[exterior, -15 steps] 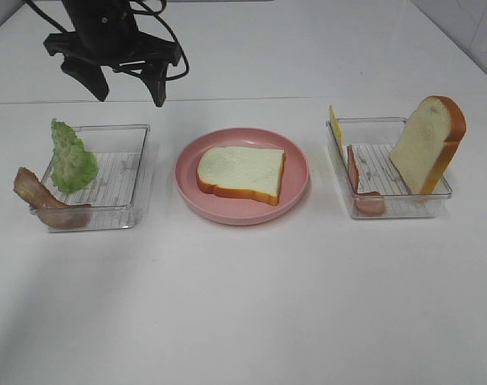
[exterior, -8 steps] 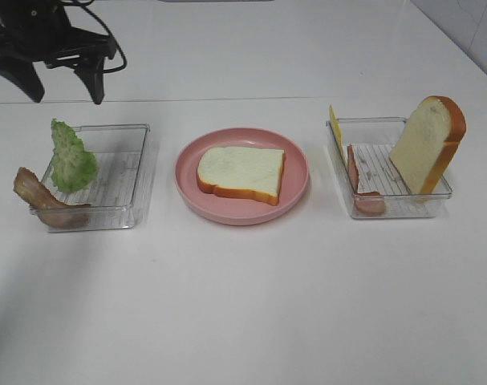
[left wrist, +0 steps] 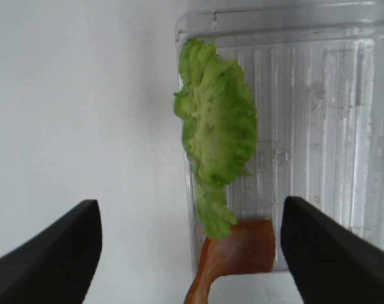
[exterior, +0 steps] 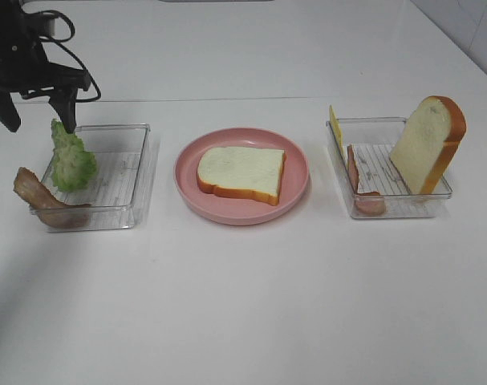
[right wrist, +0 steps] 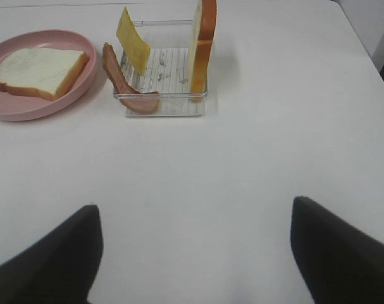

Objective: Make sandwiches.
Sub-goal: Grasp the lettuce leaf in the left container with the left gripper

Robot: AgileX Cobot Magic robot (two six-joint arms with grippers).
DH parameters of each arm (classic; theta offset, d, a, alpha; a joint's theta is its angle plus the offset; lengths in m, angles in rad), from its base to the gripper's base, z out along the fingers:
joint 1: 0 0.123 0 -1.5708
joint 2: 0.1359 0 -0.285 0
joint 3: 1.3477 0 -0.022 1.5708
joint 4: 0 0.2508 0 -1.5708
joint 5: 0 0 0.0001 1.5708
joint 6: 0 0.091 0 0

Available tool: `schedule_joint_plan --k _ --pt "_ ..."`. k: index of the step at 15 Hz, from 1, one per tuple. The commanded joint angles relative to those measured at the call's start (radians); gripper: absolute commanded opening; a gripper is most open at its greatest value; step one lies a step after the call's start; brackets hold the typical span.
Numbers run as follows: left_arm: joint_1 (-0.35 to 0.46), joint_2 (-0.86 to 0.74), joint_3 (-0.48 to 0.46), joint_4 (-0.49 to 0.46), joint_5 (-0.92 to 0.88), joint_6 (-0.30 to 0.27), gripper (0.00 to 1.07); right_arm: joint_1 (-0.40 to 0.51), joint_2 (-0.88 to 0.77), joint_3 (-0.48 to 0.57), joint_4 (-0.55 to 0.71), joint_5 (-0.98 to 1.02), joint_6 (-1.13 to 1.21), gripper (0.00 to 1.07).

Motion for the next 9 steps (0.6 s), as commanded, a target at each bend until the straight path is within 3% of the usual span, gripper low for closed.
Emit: schedule_joint_plan --k 1,6,8,9 --pt "0.000 0.048 0.006 -0.013 0.000 0.008 0.74 -0.006 -0.015 0.003 0.001 -0.011 -0.006 0.78" --pt "0.000 0.069 0.005 -0.028 -0.001 0.008 0.51 -0.006 -0.015 0.003 0.001 -0.011 -0.006 0.78" --pt "0.000 0.069 0.005 -0.028 -0.001 0.008 0.39 -0.006 -0.015 0.003 0.001 -0.011 -0.006 0.78" --pt "0.000 0.069 0.005 -0.028 0.000 0.008 0.28 -0.006 -0.015 0.003 0.001 -0.011 -0.006 0.78"
